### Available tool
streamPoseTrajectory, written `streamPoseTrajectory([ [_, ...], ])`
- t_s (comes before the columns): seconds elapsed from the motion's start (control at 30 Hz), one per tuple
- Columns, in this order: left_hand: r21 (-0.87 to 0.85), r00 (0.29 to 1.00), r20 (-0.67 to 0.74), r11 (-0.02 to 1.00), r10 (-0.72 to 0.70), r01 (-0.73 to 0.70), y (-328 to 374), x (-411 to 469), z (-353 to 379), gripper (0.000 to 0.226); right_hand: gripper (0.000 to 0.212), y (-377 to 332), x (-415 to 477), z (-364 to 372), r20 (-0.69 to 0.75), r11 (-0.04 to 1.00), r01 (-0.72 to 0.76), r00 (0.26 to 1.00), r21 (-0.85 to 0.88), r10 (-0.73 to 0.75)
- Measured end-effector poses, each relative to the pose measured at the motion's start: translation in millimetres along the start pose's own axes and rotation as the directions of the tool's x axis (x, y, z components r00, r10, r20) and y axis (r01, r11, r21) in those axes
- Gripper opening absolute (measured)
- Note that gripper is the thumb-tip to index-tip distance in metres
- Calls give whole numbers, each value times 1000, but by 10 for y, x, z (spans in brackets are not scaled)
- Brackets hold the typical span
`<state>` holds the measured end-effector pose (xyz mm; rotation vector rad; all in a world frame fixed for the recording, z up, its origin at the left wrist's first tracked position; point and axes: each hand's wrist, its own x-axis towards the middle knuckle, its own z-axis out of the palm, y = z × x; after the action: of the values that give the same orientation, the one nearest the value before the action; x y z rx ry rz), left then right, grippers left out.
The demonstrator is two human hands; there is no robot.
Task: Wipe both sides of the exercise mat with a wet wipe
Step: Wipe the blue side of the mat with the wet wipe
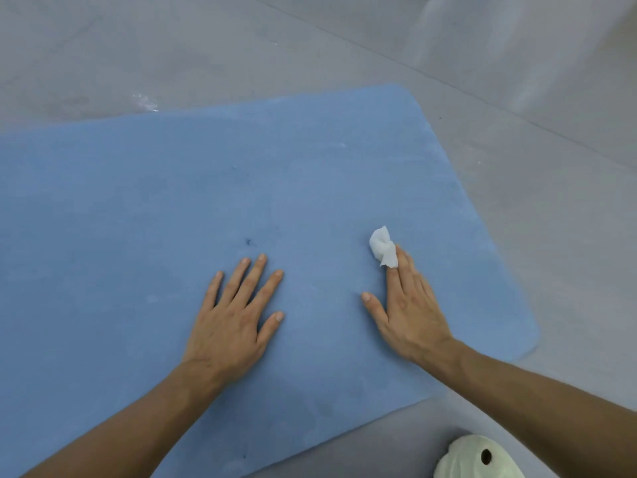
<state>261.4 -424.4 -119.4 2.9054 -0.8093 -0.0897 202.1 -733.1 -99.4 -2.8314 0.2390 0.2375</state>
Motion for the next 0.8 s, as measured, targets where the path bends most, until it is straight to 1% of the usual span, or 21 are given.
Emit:
streamPoseTrajectory([
  [0.1, -10, 999, -4, 999, -38, 37, -57, -91, -23, 66, 95, -335, -17, 80, 45, 992, 127, 991, 2, -127],
  [0.3, -20, 991, 27, 991, -132, 132, -263, -298, -89, 66, 94, -821, 144, 180, 64, 967, 247, 966, 63, -251],
  [0.37, -28, 984, 38, 984, -173, 174, -338, -351, -113, 66, 93, -972, 203, 145, 72, 945, 315, 944, 92, -322],
  [0.47, -75, 976, 57, 974, -211, 215, -407, -372, -153, 67, 98, -1213, 267, 48, 101, 884, 433, 885, 178, -454],
  [0.53, -149, 970, 85, 960, -229, 239, -441, -355, -202, 69, 97, -1357, 300, 57, 116, 838, 517, 834, 174, -539],
  [0.6, -222, 970, 114, 947, -213, 234, -446, -321, -255, 72, 91, -1458, 319, 137, 151, 805, 585, 791, 103, -593],
  [0.67, -267, 972, 153, 939, -180, 216, -424, -272, -327, 77, 80, -1535, 337, 224, 187, 764, 644, 746, 41, -639],
  [0.73, -297, 974, 175, 935, -147, 194, -387, -206, -383, 81, 69, -1578, 356, 249, 214, 730, 682, 707, 44, -674],
  [0.8, -318, 970, 186, 925, -154, 208, -355, -158, -442, 80, 65, -1563, 378, 238, 225, 718, 693, 691, 68, -687],
])
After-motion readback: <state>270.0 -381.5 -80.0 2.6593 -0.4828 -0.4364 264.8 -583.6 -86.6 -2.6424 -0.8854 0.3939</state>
